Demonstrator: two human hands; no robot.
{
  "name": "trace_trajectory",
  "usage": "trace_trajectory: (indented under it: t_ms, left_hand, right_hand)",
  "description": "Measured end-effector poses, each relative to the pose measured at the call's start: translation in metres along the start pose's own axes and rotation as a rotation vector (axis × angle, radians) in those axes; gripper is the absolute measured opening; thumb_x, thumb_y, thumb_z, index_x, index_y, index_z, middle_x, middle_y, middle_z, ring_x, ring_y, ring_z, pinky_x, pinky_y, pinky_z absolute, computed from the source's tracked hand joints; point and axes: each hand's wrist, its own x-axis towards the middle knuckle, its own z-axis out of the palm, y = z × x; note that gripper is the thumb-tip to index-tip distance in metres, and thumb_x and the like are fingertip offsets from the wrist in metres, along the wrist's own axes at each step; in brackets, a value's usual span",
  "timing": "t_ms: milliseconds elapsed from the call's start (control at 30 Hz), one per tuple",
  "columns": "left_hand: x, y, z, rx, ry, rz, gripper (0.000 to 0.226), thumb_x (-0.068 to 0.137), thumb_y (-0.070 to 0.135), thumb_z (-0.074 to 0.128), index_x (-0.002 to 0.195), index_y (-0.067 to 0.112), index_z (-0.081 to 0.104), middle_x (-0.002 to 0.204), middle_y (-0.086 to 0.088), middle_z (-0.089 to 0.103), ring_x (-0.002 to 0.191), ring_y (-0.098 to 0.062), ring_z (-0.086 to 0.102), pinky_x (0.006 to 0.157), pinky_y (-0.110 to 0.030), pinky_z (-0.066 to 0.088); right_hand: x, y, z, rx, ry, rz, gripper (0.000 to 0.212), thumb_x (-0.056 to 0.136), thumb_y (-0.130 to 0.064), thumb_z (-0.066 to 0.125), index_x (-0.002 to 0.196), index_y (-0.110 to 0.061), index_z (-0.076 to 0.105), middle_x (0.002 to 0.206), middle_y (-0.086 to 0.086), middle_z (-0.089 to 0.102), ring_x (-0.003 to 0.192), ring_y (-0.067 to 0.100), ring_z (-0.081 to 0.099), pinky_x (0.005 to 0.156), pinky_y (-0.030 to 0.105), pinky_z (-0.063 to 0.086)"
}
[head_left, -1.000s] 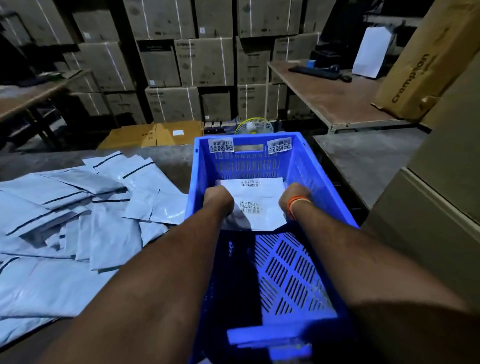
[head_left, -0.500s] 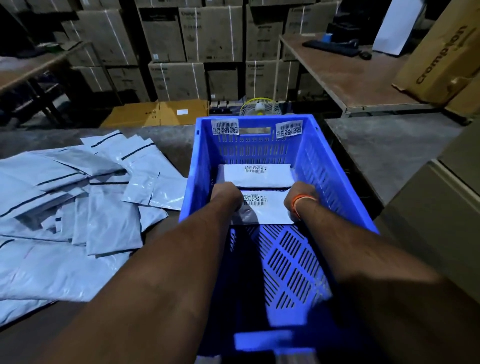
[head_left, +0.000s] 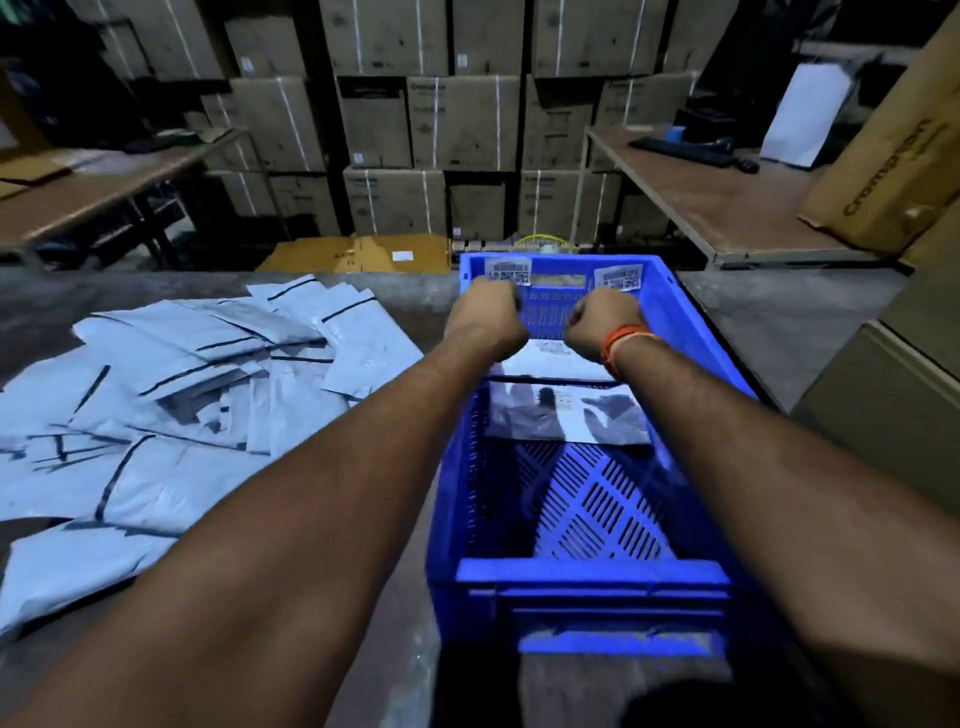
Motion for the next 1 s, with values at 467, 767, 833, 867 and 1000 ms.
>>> trace_trajectory:
  t_ms: [467, 767, 833, 867, 1000]
  left_hand:
    - [-0.115, -0.215, -0.119, -0.023, 0.004, -0.052, 0.035, 0.083, 0.010, 0.063, 0.115, 0.021, 0.073, 0.116, -0.004, 0.071, 0.109, -0.025, 0.066, 0.083, -0.028, 0.051]
    - [-0.189, -0.332, -0.072, 0.009, -0.107, -0.132, 0.041, 0.081, 0.022, 0.064, 0.122, 0.025, 0.069, 0.126, -0.011, 0.062, 0.120, -0.031, 0.056, 0.094, -0.036, 0.048]
    - [-0.203, -0.349, -0.060, 0.046, -0.169, -0.111, 0.050, 0.075, 0.038, 0.058, 0.122, 0.023, 0.067, 0.126, -0.013, 0.060, 0.124, -0.034, 0.052, 0.098, -0.039, 0.049]
    - [-0.210, -0.356, -0.054, 0.072, -0.188, -0.080, 0.052, 0.075, 0.043, 0.054, 0.120, 0.021, 0.067, 0.122, -0.013, 0.061, 0.124, -0.034, 0.051, 0.098, -0.041, 0.048]
    - [-0.236, -0.375, -0.039, 0.200, -0.034, 0.060, 0.033, 0.081, 0.035, 0.062, 0.105, 0.014, 0.069, 0.112, -0.012, 0.060, 0.115, -0.035, 0.049, 0.091, -0.043, 0.048]
  right_hand:
    - [-0.110, -0.256, 0.039, 0.074, 0.062, -0.247, 0.028, 0.078, -0.029, 0.061, 0.092, -0.011, 0.077, 0.093, 0.014, 0.074, 0.091, 0.032, 0.069, 0.073, 0.029, 0.049]
    - [-0.194, -0.289, 0.170, -0.014, -0.235, -0.329, 0.042, 0.081, -0.025, 0.070, 0.123, -0.021, 0.068, 0.122, 0.006, 0.068, 0.116, 0.026, 0.061, 0.097, 0.030, 0.046]
    - [-0.211, -0.289, 0.192, -0.071, -0.311, -0.367, 0.050, 0.079, -0.034, 0.072, 0.127, -0.022, 0.064, 0.121, 0.011, 0.064, 0.116, 0.031, 0.059, 0.095, 0.035, 0.046]
    - [-0.219, -0.289, 0.203, -0.136, -0.334, -0.385, 0.056, 0.075, -0.040, 0.074, 0.127, -0.023, 0.060, 0.121, 0.012, 0.061, 0.115, 0.035, 0.057, 0.093, 0.039, 0.048]
    - [-0.247, -0.281, 0.240, -0.315, -0.307, -0.323, 0.076, 0.081, -0.027, 0.067, 0.148, -0.029, 0.030, 0.142, 0.005, 0.040, 0.129, 0.032, 0.041, 0.096, 0.050, 0.044]
